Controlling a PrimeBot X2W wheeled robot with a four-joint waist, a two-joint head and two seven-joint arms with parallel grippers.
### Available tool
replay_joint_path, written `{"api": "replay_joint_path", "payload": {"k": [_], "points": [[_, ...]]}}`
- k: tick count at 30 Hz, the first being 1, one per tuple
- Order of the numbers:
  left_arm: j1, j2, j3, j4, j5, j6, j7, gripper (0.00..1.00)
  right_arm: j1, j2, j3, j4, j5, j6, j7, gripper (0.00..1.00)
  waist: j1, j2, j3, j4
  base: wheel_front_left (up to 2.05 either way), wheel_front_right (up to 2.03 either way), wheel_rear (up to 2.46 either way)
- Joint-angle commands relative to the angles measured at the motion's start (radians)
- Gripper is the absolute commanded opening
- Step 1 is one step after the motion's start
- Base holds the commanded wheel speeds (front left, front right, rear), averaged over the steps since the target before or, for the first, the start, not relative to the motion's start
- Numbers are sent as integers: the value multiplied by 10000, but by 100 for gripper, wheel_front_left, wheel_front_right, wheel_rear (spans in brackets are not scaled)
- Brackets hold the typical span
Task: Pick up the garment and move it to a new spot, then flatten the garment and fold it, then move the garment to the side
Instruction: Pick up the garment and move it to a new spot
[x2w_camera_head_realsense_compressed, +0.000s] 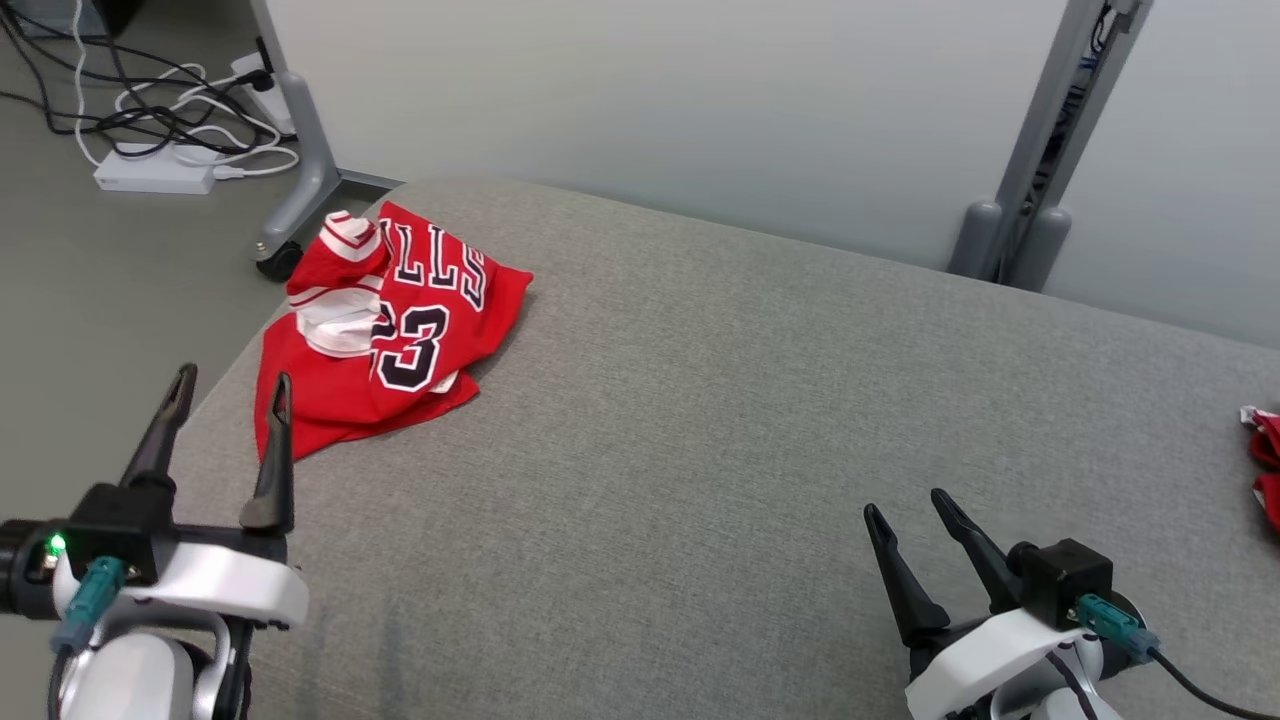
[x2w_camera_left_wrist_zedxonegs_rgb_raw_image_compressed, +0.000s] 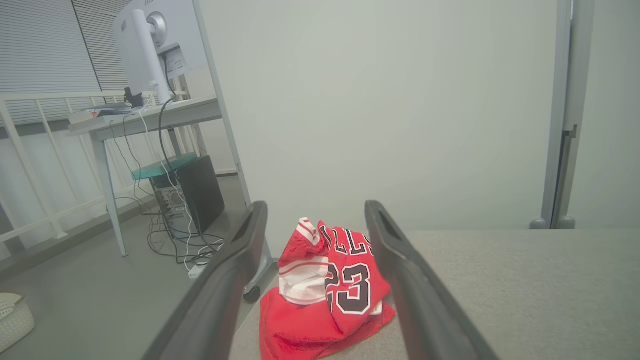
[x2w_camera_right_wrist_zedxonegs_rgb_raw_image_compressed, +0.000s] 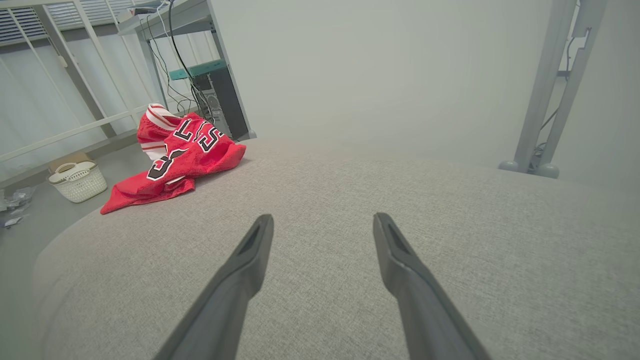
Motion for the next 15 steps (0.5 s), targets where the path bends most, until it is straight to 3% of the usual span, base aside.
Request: {"api": "replay_joint_path", "payload": {"k": [1, 15], "points": [[-386, 137, 65, 123, -44, -62, -14, 100, -141, -96, 10, -18, -26, 1, 12, 100, 0, 0, 220, -297, 0, 0, 0], [-3144, 1006, 308, 2699, -845, -566, -219, 100, -837, -348, 195, -243, -178, 1, 160, 100, 0, 0, 1391, -1504, 0, 0, 0]]}}
